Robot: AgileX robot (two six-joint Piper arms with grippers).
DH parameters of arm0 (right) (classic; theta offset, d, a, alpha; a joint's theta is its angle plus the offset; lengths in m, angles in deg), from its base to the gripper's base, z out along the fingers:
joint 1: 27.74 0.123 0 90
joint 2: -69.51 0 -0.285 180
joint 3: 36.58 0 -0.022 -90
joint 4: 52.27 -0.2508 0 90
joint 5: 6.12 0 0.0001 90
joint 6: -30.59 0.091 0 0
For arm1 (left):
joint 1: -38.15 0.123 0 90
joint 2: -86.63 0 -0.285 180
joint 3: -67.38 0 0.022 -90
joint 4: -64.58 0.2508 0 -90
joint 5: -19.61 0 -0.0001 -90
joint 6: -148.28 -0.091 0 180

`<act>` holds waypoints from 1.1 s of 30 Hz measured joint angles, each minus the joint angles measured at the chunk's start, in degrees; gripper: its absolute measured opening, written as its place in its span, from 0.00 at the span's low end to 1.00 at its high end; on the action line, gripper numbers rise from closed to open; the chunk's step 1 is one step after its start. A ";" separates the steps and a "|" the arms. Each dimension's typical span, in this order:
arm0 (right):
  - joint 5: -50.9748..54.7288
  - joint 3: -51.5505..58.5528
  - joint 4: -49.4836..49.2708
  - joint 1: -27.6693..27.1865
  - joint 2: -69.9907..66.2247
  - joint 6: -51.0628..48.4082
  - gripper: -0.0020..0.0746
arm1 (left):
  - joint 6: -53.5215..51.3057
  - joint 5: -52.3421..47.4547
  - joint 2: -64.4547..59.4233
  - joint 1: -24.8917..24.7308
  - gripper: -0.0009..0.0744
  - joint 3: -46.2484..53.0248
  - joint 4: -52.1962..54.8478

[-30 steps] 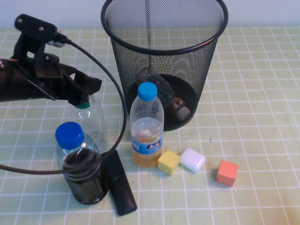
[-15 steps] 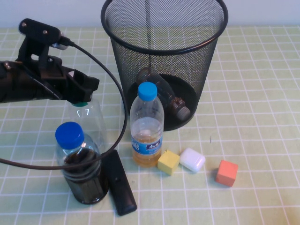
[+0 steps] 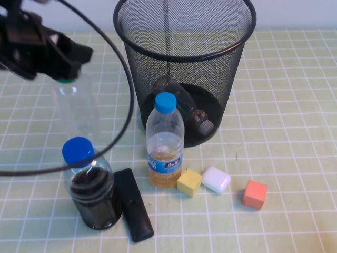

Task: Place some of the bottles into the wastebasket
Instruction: Pick up a bottle from the table with left arm, then place the bottle in the trash can

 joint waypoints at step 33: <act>0.00 0.00 0.00 0.00 0.00 0.00 0.02 | 6.56 -19.15 -28.44 -5.29 0.45 -67.09 -13.77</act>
